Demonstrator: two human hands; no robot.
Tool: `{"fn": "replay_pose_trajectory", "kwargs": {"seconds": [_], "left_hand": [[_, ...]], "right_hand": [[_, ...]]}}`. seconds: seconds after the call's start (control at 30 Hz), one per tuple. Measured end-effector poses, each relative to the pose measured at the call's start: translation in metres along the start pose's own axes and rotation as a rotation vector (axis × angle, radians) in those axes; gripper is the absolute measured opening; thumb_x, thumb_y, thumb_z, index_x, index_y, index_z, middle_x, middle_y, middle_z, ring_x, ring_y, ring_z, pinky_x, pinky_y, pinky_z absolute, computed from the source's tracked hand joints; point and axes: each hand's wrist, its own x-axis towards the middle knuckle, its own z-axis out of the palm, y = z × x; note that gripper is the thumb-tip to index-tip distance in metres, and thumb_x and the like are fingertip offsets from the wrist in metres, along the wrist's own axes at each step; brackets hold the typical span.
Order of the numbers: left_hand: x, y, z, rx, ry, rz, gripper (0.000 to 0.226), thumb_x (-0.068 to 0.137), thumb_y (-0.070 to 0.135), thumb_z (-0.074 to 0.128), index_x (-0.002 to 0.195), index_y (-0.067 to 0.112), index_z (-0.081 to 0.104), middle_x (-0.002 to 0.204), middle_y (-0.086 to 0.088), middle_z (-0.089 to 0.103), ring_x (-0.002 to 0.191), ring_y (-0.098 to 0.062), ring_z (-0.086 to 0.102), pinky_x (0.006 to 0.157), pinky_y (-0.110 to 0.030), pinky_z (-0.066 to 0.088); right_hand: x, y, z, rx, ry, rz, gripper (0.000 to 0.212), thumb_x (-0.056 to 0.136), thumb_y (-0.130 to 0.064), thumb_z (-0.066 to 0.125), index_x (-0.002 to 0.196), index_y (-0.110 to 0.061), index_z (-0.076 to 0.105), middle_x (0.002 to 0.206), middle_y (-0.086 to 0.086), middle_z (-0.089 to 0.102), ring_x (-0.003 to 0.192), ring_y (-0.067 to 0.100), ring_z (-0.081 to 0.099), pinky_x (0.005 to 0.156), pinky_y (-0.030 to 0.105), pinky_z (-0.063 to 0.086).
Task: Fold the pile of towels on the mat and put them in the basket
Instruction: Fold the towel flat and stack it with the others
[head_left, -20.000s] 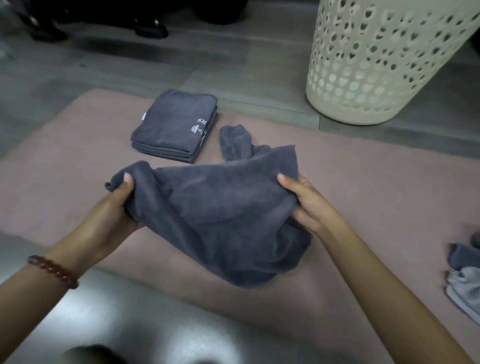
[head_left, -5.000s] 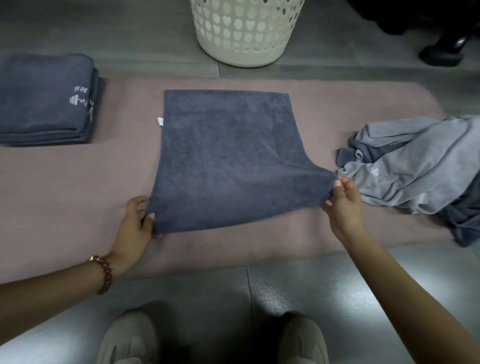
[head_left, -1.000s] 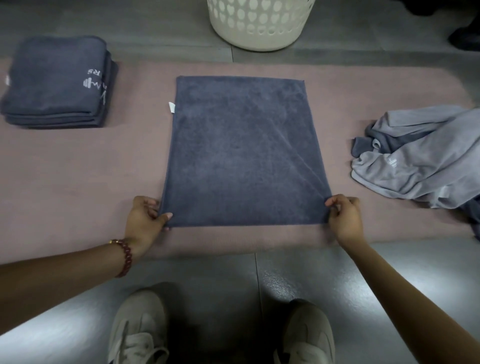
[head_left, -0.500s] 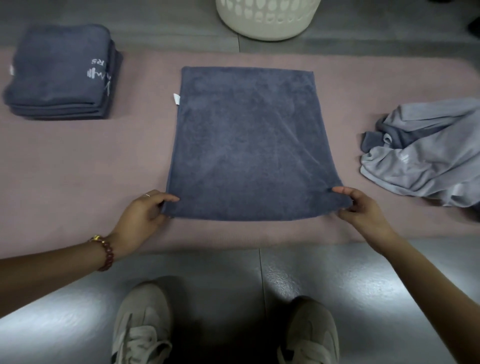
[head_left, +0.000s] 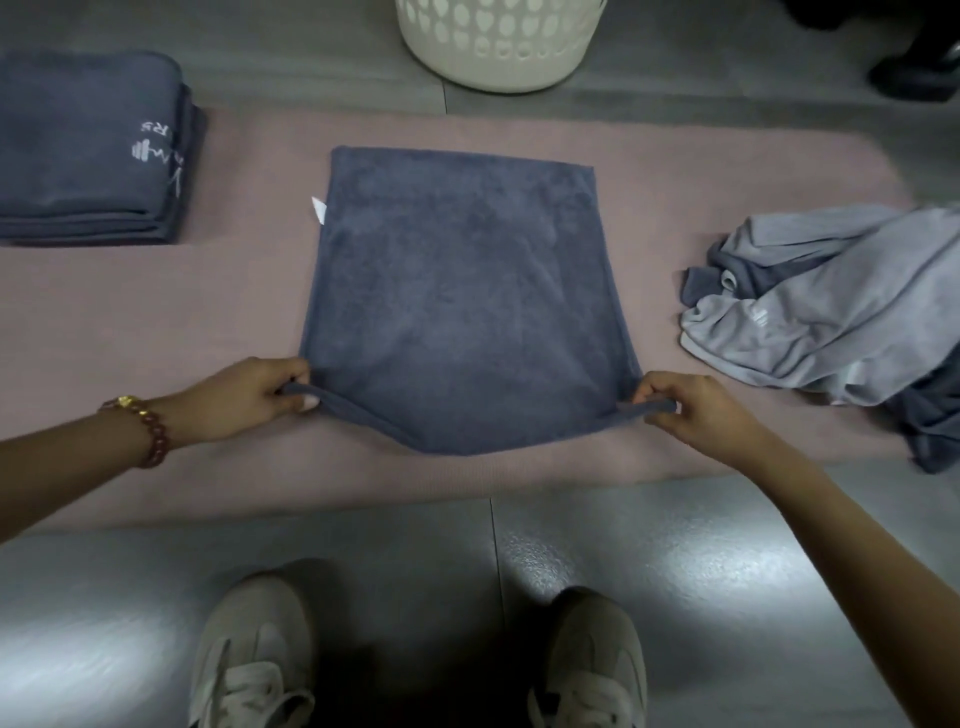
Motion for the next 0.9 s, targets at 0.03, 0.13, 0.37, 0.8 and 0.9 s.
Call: {"fn": "replay_pose_trajectory", "kwargs": {"seconds": [0.03, 0.13, 0.37, 0.8, 0.9], "left_hand": [[0.000, 0.005, -0.003, -0.098, -0.097, -0.056, 0.027, 0.072, 0.042, 0.061, 0.071, 0.016, 0.053, 0.062, 0.004, 0.057, 0.059, -0.012, 0.052, 0.062, -0.027, 0.042], [-0.005, 0.019, -0.002, -0.232, -0.525, -0.248, 0.026, 0.083, 0.023, 0.067, 0.066, 0.013, 0.050, 0.050, 0.013, 0.048, 0.051, 0.001, 0.043, 0.053, -0.015, 0.035], [-0.007, 0.008, -0.018, -0.366, -0.647, -0.322, 0.068, 0.050, 0.054, 0.082, 0.092, 0.003, 0.066, 0.062, 0.004, 0.059, 0.056, -0.006, 0.051, 0.051, -0.014, 0.038], [0.142, 0.005, -0.058, -0.504, 0.585, -0.293, 0.011, 0.096, 0.017, 0.051, 0.091, 0.007, 0.051, 0.067, -0.003, 0.050, 0.059, -0.015, 0.043, 0.052, -0.022, 0.039], [0.162, -0.005, -0.046, -0.397, 0.699, -0.288, 0.009, 0.093, 0.011, 0.053, 0.087, 0.005, 0.051, 0.065, -0.005, 0.049, 0.062, -0.019, 0.042, 0.060, -0.027, 0.036]], "right_hand": [[-0.001, 0.001, -0.003, 0.006, -0.119, 0.064, 0.042, 0.075, 0.001, 0.071, 0.069, -0.040, 0.062, 0.075, -0.021, 0.065, 0.072, -0.003, 0.060, 0.065, 0.012, 0.041], [-0.005, -0.013, -0.010, 0.093, -0.647, 0.292, 0.018, 0.079, -0.012, 0.073, 0.073, -0.028, 0.067, 0.069, -0.010, 0.065, 0.068, -0.003, 0.058, 0.069, 0.017, 0.044], [-0.013, -0.011, -0.012, 0.367, -0.538, 0.377, 0.005, 0.080, -0.006, 0.069, 0.079, -0.011, 0.068, 0.071, -0.006, 0.067, 0.071, 0.003, 0.061, 0.069, 0.014, 0.047], [0.163, 0.004, -0.006, 0.579, 0.553, 0.530, 0.022, 0.093, -0.012, 0.054, 0.104, 0.006, 0.059, 0.091, 0.012, 0.063, 0.085, 0.019, 0.054, 0.072, 0.027, 0.045], [0.181, 0.013, 0.007, 0.459, 0.552, 0.607, 0.018, 0.094, -0.016, 0.052, 0.090, 0.001, 0.057, 0.085, 0.016, 0.059, 0.082, 0.023, 0.051, 0.072, 0.031, 0.039]]}}
